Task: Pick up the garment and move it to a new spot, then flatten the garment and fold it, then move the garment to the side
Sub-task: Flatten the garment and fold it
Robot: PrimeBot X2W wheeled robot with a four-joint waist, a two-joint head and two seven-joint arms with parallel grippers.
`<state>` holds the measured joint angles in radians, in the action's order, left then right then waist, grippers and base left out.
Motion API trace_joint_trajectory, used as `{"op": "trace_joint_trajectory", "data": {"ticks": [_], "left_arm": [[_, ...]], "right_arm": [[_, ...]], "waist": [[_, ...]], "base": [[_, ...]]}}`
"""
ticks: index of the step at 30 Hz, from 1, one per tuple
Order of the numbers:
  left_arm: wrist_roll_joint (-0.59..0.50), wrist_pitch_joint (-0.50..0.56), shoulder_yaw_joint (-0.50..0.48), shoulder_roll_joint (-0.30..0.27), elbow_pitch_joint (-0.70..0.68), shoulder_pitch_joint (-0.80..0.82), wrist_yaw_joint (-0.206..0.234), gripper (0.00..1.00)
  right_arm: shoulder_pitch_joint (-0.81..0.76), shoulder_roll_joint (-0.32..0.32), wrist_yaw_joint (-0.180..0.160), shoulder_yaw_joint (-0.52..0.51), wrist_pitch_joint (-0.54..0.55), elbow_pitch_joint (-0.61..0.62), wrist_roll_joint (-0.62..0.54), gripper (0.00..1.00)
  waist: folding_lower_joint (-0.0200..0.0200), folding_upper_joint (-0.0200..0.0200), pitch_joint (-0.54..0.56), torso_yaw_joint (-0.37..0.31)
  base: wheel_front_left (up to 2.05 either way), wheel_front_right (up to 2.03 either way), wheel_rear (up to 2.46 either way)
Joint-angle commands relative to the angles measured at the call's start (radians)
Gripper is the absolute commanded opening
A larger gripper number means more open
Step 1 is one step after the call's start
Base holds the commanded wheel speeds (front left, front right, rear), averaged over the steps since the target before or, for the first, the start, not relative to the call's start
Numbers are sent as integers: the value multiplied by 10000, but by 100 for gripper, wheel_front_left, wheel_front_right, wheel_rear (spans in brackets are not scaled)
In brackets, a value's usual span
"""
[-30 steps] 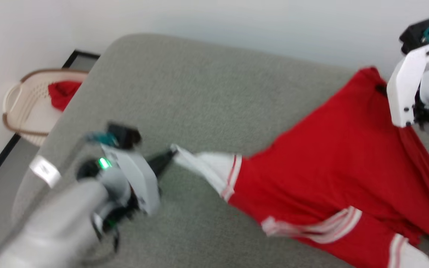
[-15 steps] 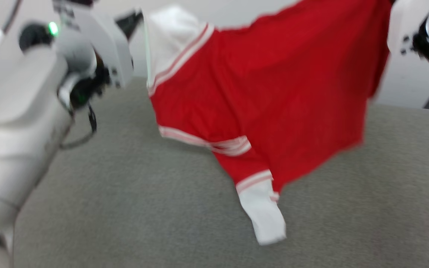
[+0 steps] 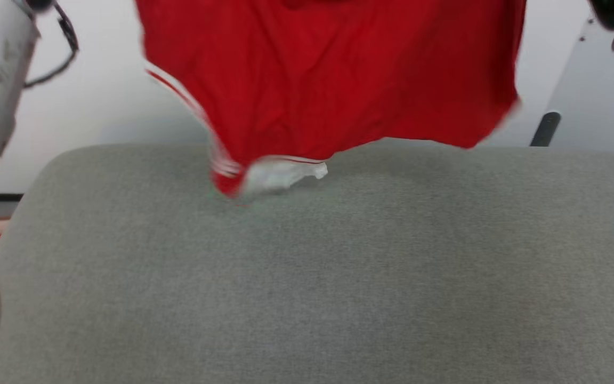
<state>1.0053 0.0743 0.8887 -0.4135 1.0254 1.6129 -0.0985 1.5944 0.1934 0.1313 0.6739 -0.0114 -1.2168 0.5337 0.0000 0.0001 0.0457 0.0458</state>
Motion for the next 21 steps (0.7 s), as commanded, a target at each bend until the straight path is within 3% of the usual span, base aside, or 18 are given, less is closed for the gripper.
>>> {"op": "trace_joint_trajectory", "data": {"ticks": [1,13,17,21], "left_arm": [[-72,-212,2,73,235,307,-101,0],[-46,-1021,103,214,1030,1108,-307,0],[-62,-1193,128,102,1027,1457,-317,0],[-110,-1553,127,6,920,2090,-325,0]], "right_arm": [[254,-98,-10,-128,-207,-204,-163,0],[620,-315,-10,-735,-237,-649,-67,0],[890,-304,-10,-868,-166,-669,-58,0],[1399,-304,-11,-1001,-341,-705,-289,0]], "waist": [[0,-1,100,-172],[0,-1,-443,-350],[0,-1,-1046,-446],[0,-1,-2323,-601]], "base": [[0,0,0],[0,0,0],[0,0,0],[0,0,0]]}}
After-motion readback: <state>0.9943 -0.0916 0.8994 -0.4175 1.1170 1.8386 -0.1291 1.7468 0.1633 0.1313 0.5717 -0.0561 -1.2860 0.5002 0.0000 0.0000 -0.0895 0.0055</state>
